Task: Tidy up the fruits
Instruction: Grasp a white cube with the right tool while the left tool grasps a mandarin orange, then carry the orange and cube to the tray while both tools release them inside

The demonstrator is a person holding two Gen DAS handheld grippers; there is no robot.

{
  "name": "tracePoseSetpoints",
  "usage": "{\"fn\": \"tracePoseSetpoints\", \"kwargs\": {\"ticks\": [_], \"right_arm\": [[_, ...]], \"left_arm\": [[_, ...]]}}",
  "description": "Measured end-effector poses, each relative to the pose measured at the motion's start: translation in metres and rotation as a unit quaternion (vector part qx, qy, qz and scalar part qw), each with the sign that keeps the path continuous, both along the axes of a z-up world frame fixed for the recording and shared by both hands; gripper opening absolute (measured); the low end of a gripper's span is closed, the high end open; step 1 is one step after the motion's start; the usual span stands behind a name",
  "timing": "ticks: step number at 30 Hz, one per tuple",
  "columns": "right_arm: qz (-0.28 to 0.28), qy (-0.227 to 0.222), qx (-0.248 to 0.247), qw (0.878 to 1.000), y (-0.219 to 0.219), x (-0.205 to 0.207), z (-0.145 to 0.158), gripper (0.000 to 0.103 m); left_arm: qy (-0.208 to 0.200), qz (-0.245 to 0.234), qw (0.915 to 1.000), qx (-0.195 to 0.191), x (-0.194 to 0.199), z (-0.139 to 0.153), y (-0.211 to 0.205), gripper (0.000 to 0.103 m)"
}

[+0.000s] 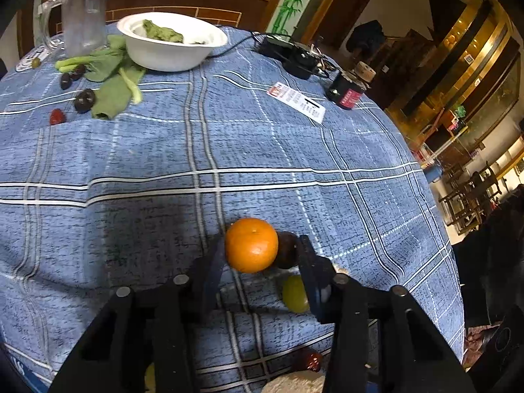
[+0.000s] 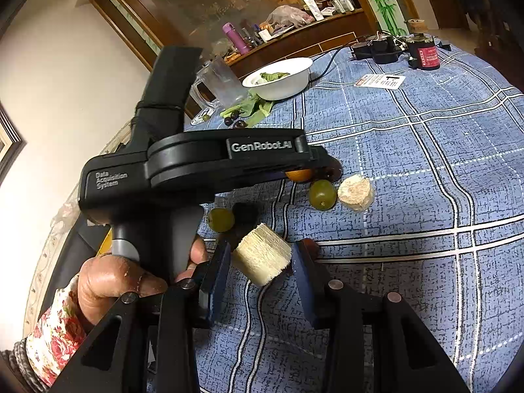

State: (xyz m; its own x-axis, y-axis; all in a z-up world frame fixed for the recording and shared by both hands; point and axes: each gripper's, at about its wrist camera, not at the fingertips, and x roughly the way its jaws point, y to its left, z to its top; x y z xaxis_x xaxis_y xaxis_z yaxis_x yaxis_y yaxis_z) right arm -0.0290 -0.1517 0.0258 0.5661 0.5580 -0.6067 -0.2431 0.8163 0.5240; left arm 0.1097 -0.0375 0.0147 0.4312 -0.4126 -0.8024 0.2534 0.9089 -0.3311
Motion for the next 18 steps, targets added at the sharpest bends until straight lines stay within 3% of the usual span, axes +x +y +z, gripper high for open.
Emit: {"fn": "tracePoseSetpoints", "kwargs": {"ticks": [1, 11, 18], "right_arm": [[0.0, -0.001, 0.0, 1.0, 0.0, 0.001, 0.0, 0.042], [-0.008, -0.01, -0.006, 1.0, -0.001, 0.003, 0.0, 0.042], [-0.039, -0.01, 0.023, 0.999, -0.02, 0.001, 0.0, 0.041]], "left_arm": [[-0.002, 0.002, 1.0, 0.0, -0.001, 0.002, 0.003, 0.025], [0.0, 0.013, 0.9989, -0.044, -0.025, 0.006, 0.028, 0.026], [0.012, 0.042, 0.9959, -0.079, -0.033, 0.015, 0.06, 0.026]]}}
